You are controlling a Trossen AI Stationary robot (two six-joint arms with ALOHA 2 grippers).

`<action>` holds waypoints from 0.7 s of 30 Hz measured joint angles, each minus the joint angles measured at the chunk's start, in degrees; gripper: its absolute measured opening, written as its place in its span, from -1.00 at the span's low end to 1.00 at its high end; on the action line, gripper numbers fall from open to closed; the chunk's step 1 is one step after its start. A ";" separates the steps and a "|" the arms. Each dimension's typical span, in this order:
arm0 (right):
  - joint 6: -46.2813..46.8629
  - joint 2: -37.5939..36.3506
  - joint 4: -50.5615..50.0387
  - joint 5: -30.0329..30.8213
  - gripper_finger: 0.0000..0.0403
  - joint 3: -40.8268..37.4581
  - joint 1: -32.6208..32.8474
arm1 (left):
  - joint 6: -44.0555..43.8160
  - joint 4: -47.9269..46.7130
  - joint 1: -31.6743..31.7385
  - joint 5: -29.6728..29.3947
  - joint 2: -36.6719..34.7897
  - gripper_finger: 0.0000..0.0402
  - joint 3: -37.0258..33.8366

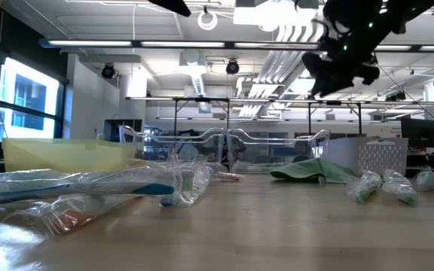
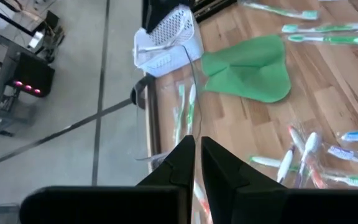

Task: Pick & Place Toothbrushes
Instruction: Put the green toothbrush into the right transparent bin

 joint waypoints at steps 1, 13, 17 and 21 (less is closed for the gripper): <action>-0.71 -0.71 0.17 -0.32 -0.52 0.00 1.07 | 0.00 0.95 -0.01 0.01 -0.36 -0.89 -1.30; -8.34 -4.00 0.84 -7.93 -0.98 -0.02 12.79 | -1.34 21.72 -0.02 2.01 -12.90 -0.90 -26.39; -8.93 -3.71 4.28 -11.71 -0.99 -0.04 15.58 | -1.72 28.25 -0.06 4.73 -19.69 -0.90 -35.37; -12.12 -2.93 8.38 -17.65 -0.99 -0.07 18.38 | -2.36 31.01 -0.32 5.48 -25.39 -0.90 -42.44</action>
